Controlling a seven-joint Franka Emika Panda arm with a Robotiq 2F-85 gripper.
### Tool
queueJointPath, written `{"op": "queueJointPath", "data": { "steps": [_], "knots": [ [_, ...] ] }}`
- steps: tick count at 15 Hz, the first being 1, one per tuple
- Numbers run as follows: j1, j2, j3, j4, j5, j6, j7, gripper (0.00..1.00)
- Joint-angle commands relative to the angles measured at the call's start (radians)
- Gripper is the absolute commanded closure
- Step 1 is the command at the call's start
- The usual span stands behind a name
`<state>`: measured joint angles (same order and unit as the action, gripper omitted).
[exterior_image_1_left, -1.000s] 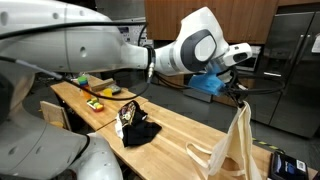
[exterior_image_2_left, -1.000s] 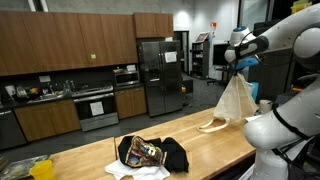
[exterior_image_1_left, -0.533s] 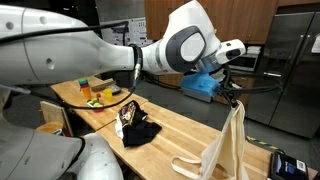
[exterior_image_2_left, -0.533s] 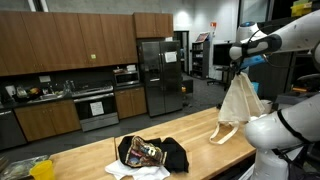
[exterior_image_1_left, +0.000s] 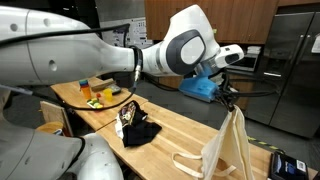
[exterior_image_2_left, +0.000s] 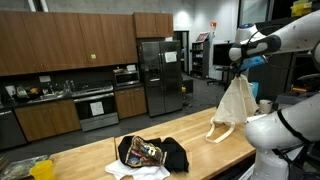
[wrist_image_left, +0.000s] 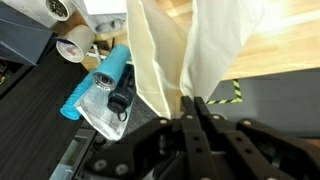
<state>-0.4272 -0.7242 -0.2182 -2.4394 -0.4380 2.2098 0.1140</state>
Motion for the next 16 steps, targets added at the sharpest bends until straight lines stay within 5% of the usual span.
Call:
{"op": "queueJointPath", "data": {
  "steps": [1,9,13,16],
  "knots": [
    [0.046,-0.041,-0.047,-0.101,0.012,-0.020,-0.167,0.99],
    [0.138,0.045,-0.209,-0.246,0.033,0.067,-0.579,0.99],
    [0.091,0.151,-0.226,-0.241,-0.101,0.087,-0.719,0.99],
    [-0.012,0.266,-0.223,-0.212,-0.302,0.236,-0.644,0.99]
  ]
}}
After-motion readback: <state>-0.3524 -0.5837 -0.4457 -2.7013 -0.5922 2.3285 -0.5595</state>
